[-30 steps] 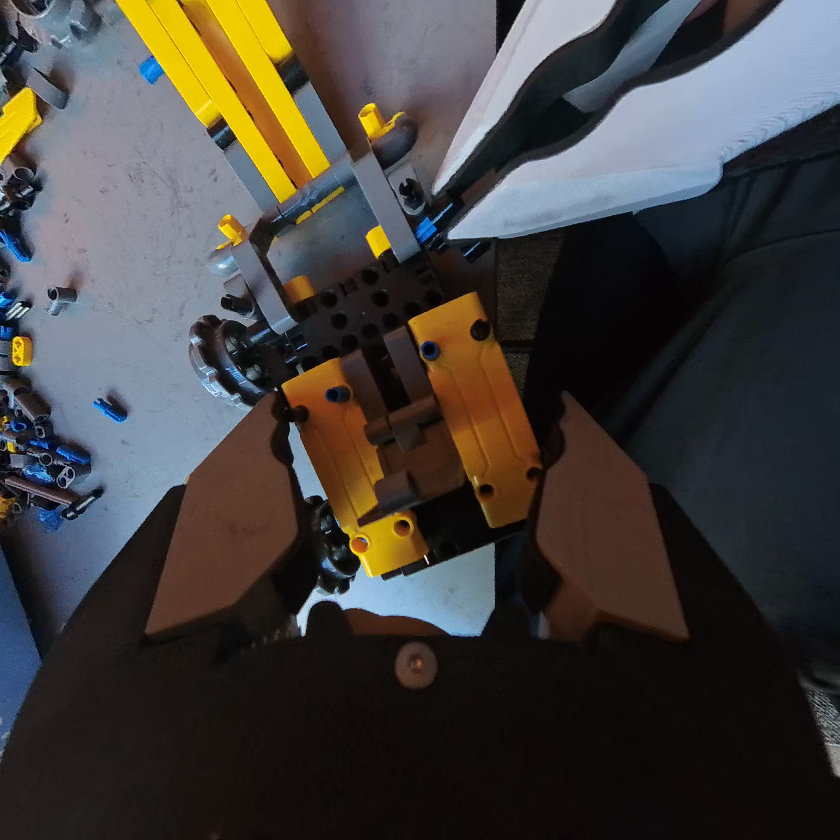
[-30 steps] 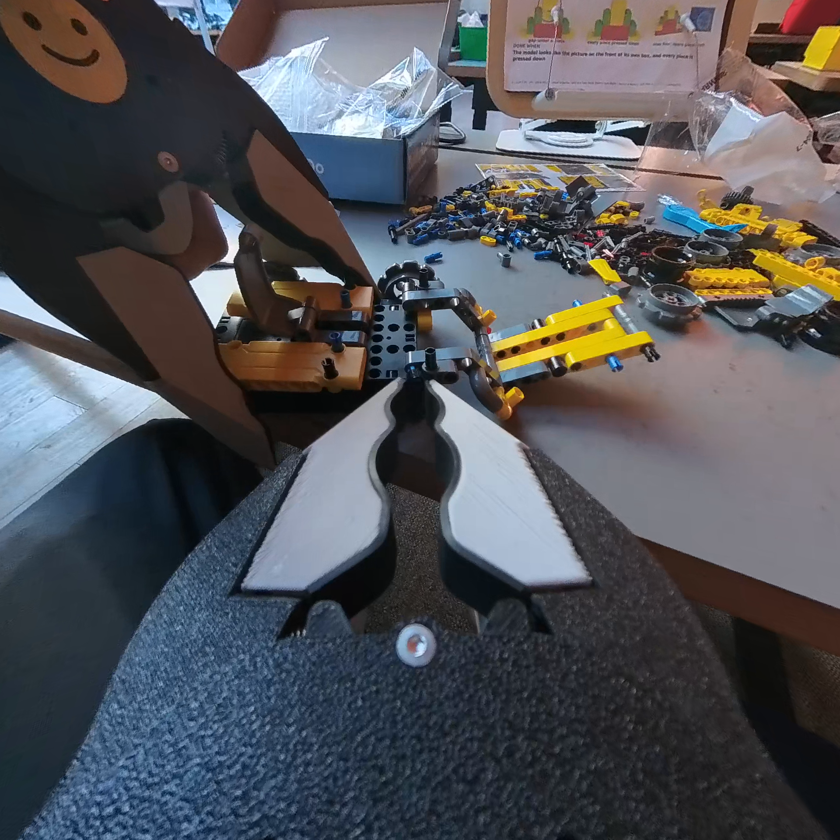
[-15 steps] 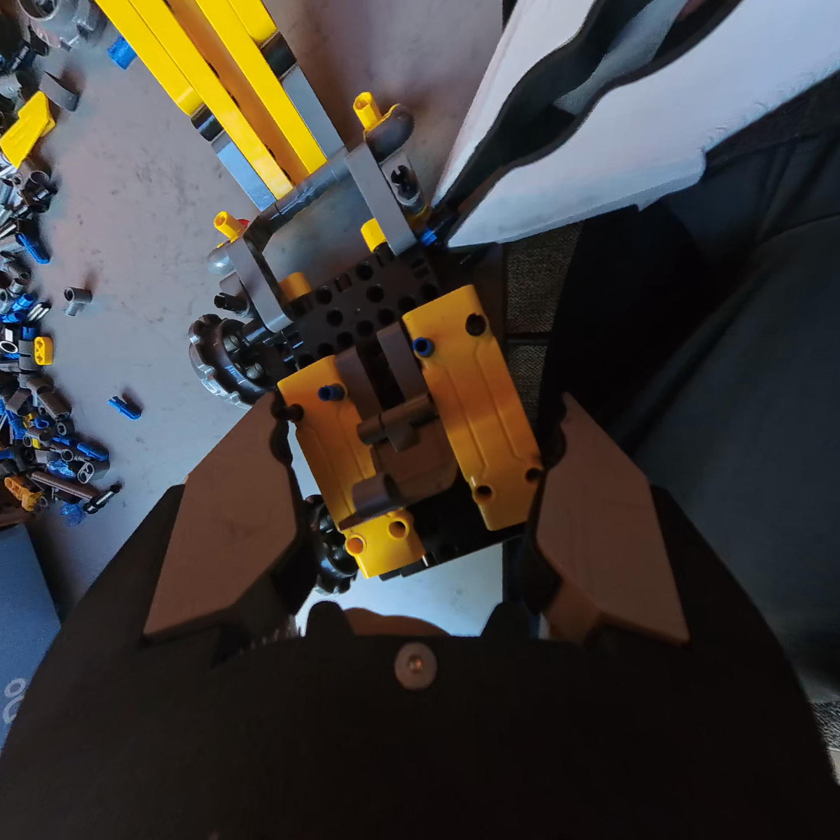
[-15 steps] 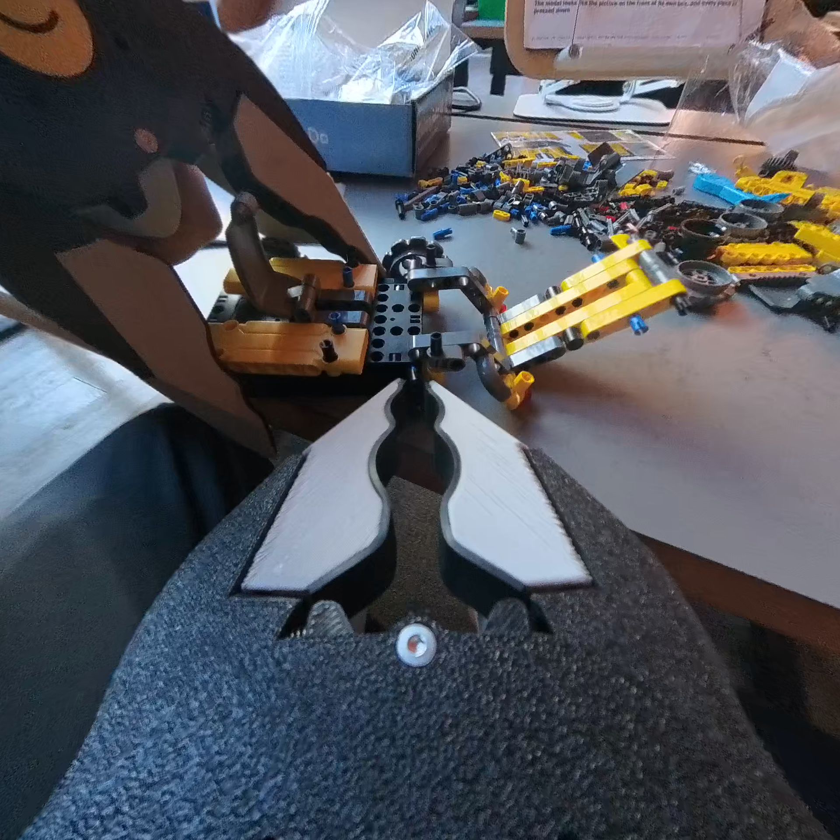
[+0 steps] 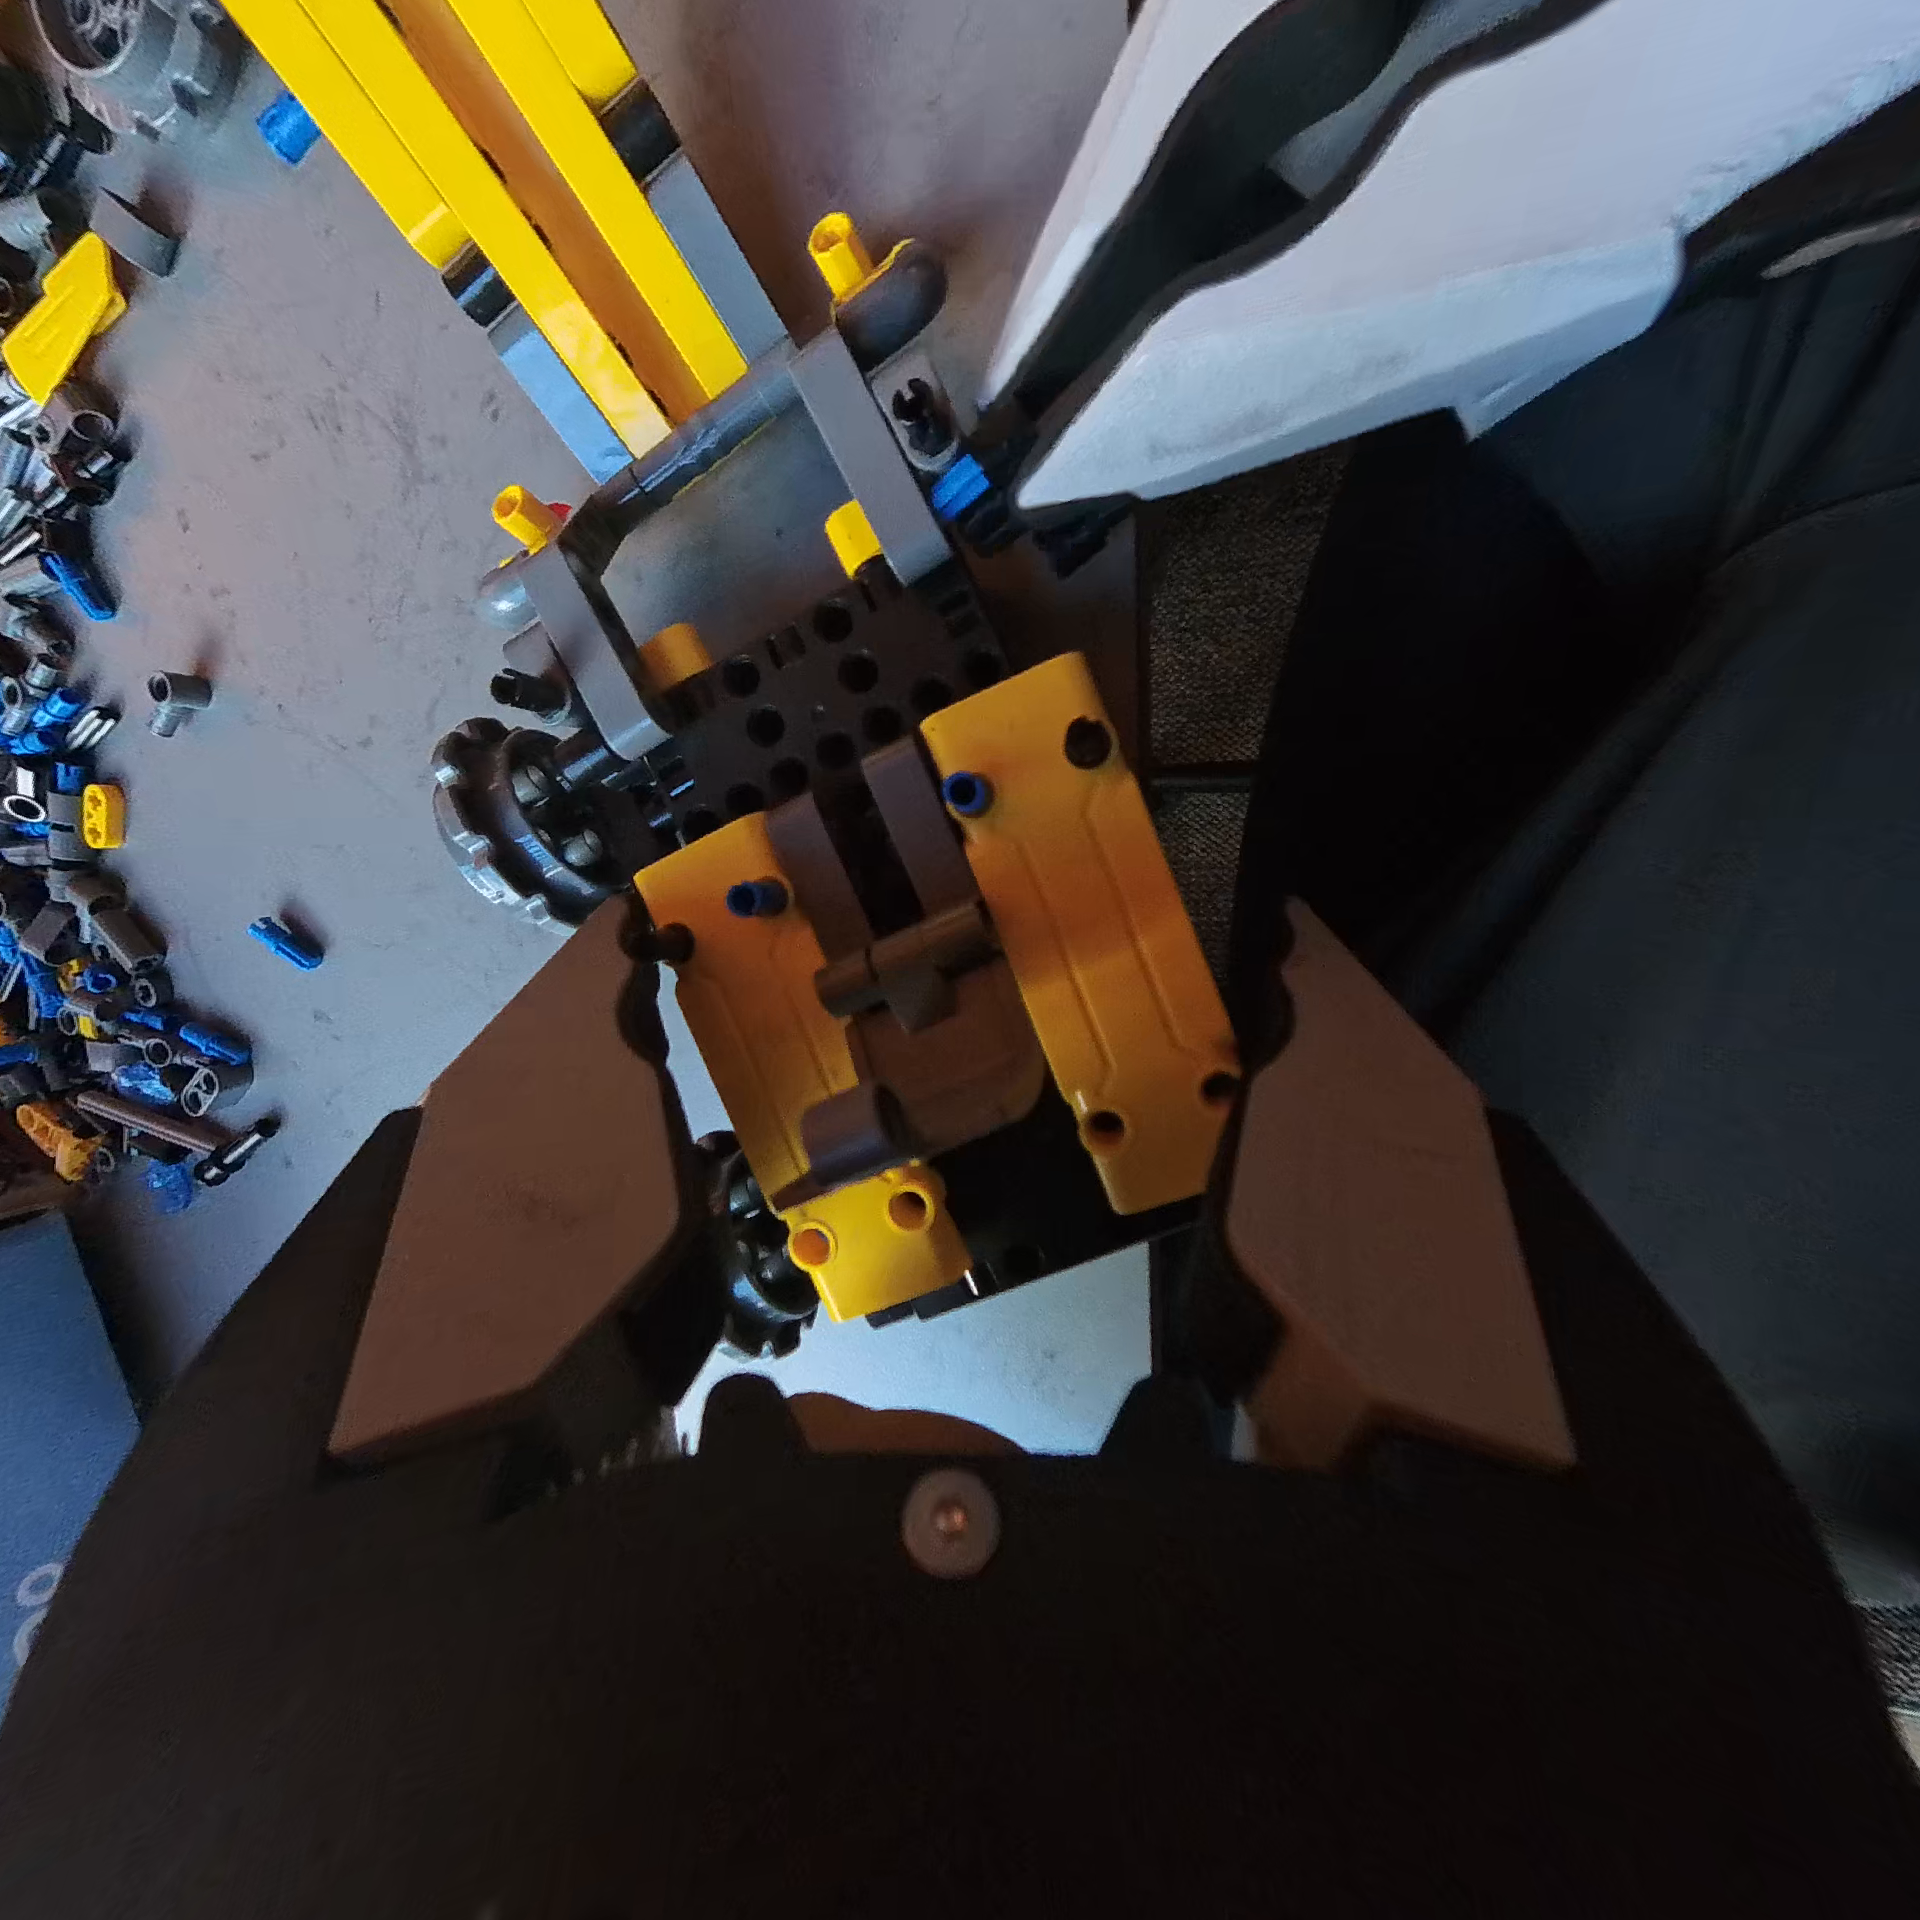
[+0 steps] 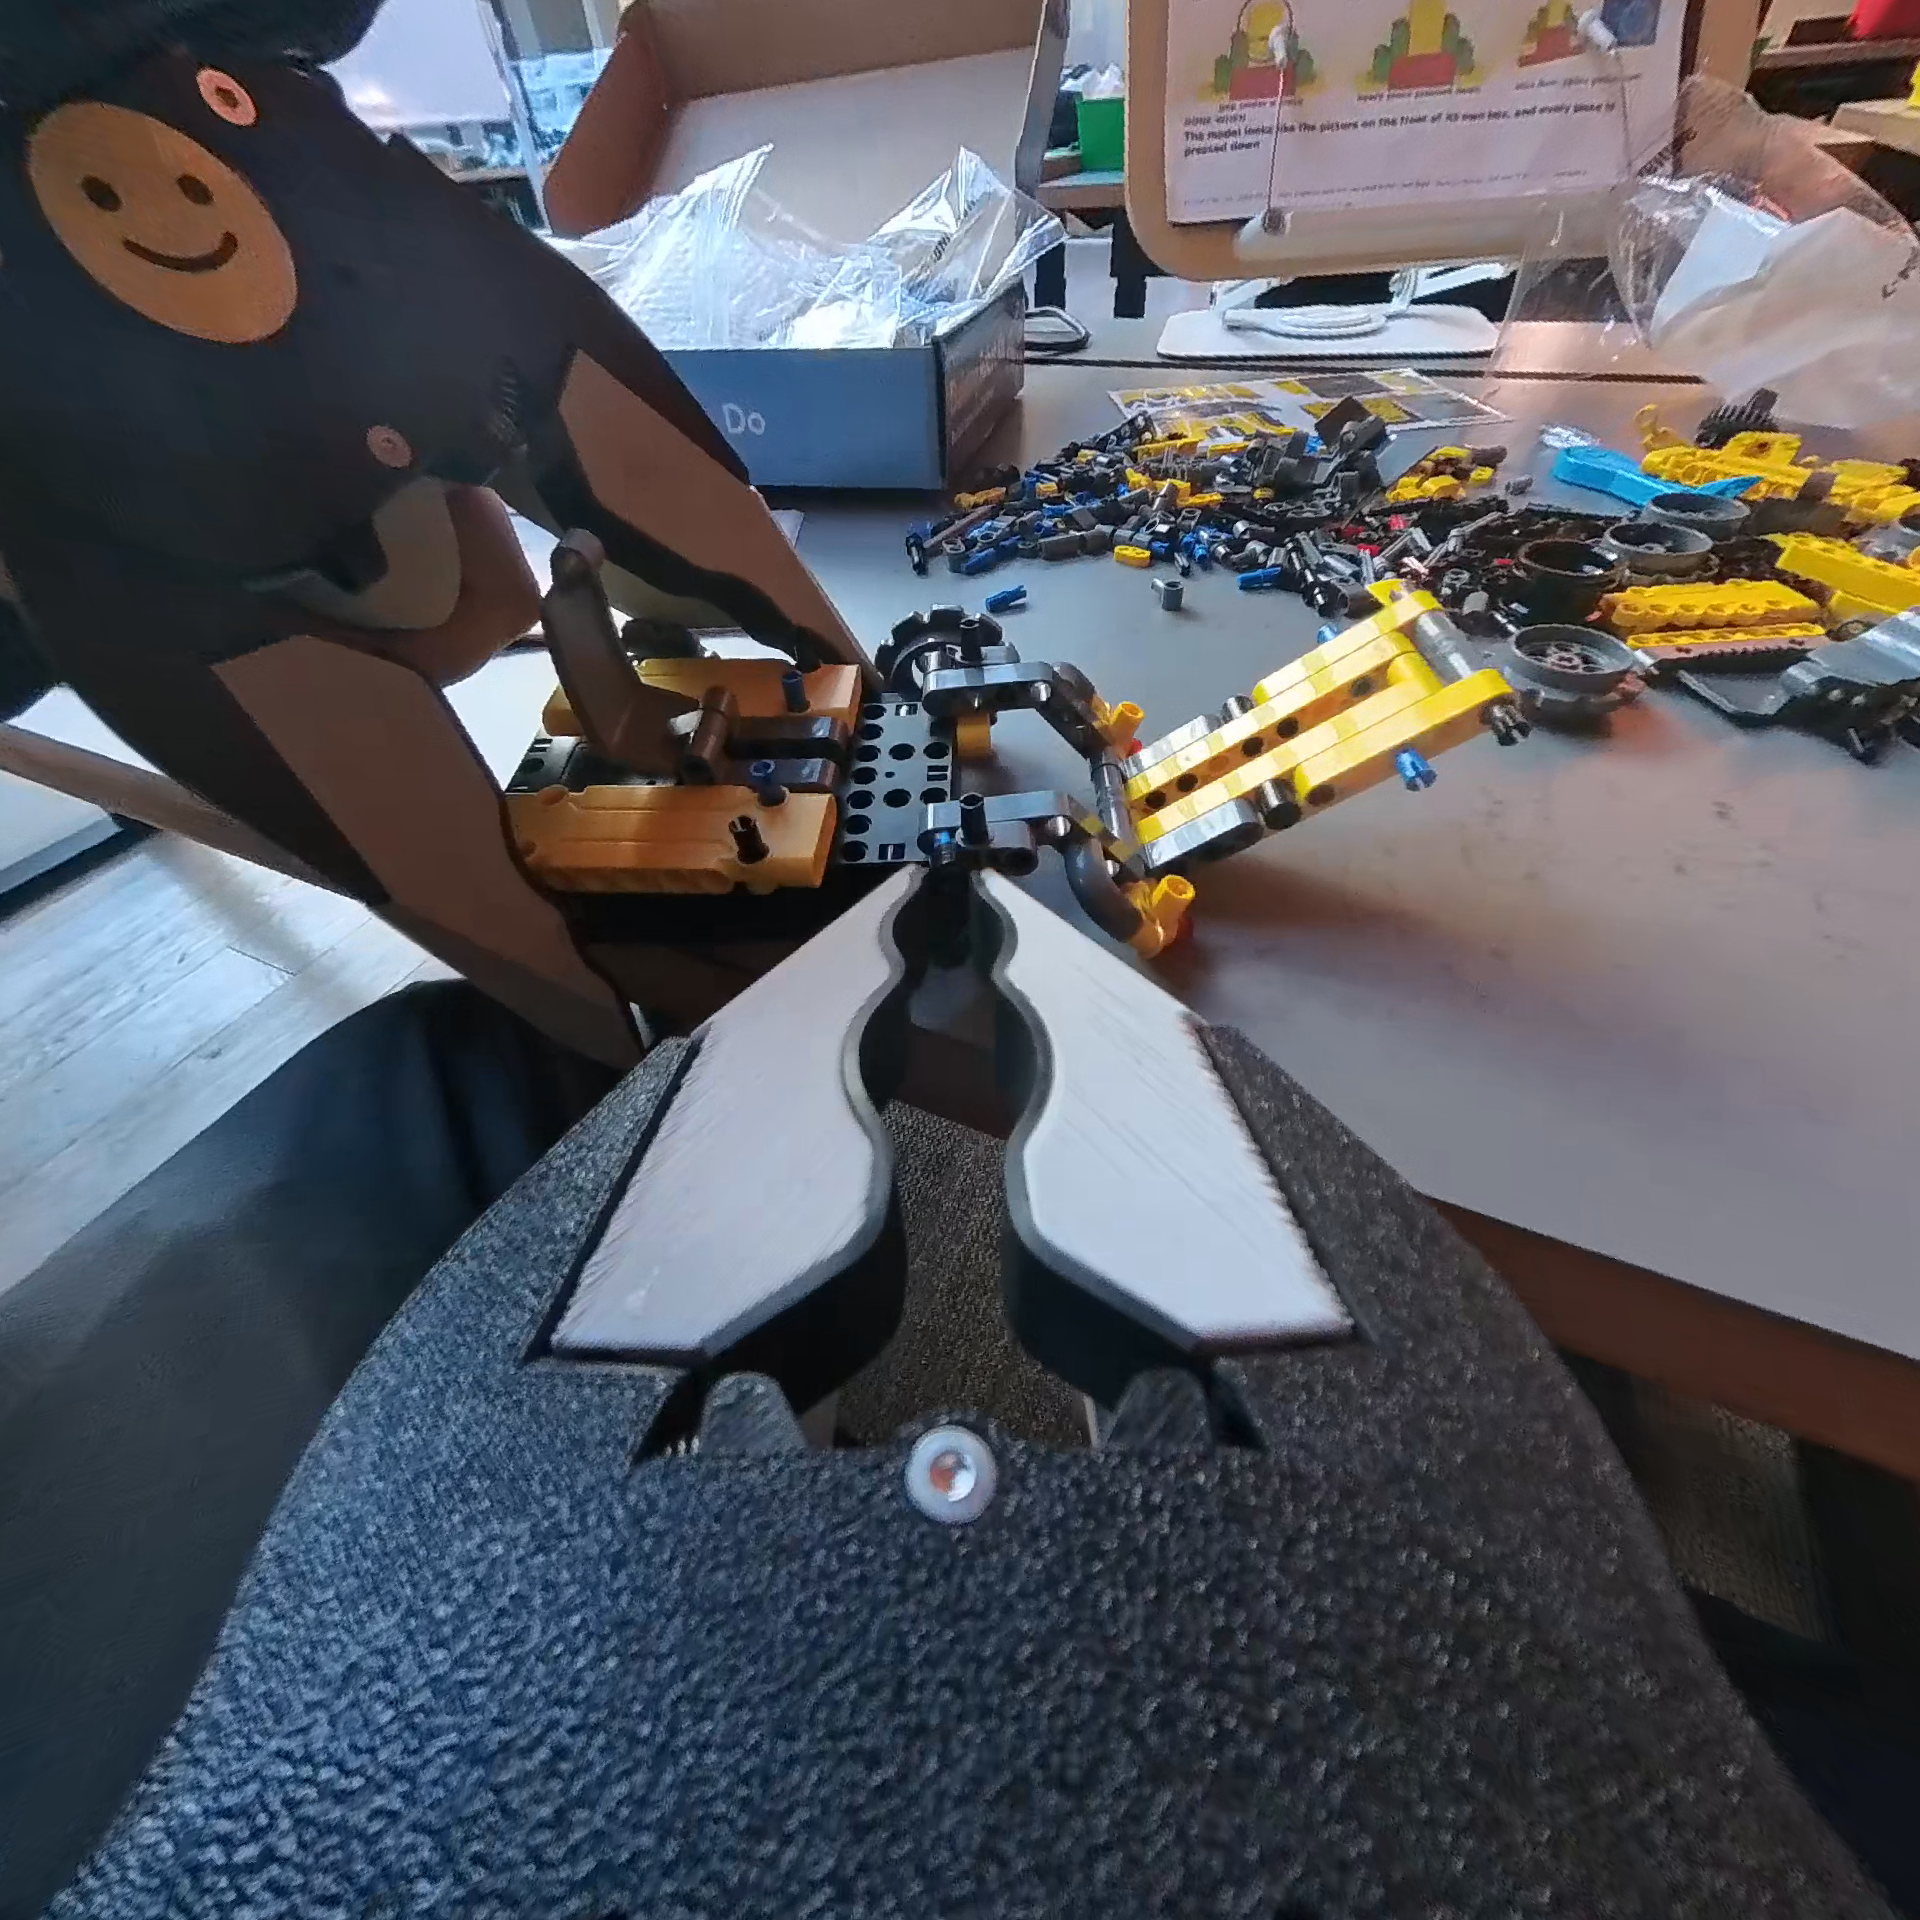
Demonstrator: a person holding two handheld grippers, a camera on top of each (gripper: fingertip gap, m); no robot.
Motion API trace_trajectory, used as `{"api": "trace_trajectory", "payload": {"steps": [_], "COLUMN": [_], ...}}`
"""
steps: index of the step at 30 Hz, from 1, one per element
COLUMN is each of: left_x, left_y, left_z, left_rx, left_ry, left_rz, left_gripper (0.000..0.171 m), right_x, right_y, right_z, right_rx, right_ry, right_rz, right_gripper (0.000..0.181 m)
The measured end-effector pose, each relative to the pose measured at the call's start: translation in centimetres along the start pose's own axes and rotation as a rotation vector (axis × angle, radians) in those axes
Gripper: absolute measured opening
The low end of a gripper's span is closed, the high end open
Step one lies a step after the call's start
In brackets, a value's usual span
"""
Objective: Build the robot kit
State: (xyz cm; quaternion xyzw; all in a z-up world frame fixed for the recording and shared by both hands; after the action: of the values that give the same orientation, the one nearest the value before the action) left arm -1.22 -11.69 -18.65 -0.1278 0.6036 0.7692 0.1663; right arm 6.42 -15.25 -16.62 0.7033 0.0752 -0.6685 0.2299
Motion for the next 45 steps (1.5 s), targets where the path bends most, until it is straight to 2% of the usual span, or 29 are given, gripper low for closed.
{"api": "trace_trajectory", "payload": {"steps": [8,19,23,45], "left_x": [0.0,0.1,0.0,0.1], "left_y": [0.0,-0.1,-0.1,0.0], "left_z": [0.1,0.0,0.0,0.1], "left_rx": [-0.003,-0.017,-0.02,-0.015], "left_ry": [-0.002,-0.001,0.0,-0.023], "left_rz": [-0.001,0.002,-0.008,-0.028], "left_gripper": [0.112,0.111,0.112,0.112], "right_x": [0.3,-0.8,-0.4,0.7], "right_y": [-0.3,-0.5,-0.4,0.5], "right_z": [-0.2,0.3,0.1,-0.2], "right_rx": [-0.011,0.012,-0.022,-0.05], "right_ry": [-0.007,0.139,0.051,-0.001], "right_rz": [-0.016,0.038,0.024,-0.004], "right_gripper": [0.007,0.007,0.007,0.007]}}
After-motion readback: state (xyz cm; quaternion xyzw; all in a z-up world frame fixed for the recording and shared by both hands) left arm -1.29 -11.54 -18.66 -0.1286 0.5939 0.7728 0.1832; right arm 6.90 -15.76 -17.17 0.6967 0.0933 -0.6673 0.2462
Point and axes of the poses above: each gripper's, where its closed fingertips meet, y back along the fingers, x out of its underside, z = x × y across the jaws, the point moved 3 cm from there along y, back along the fingers, and after that the axes turned 4 degrees about y, right-handed, at the moved point
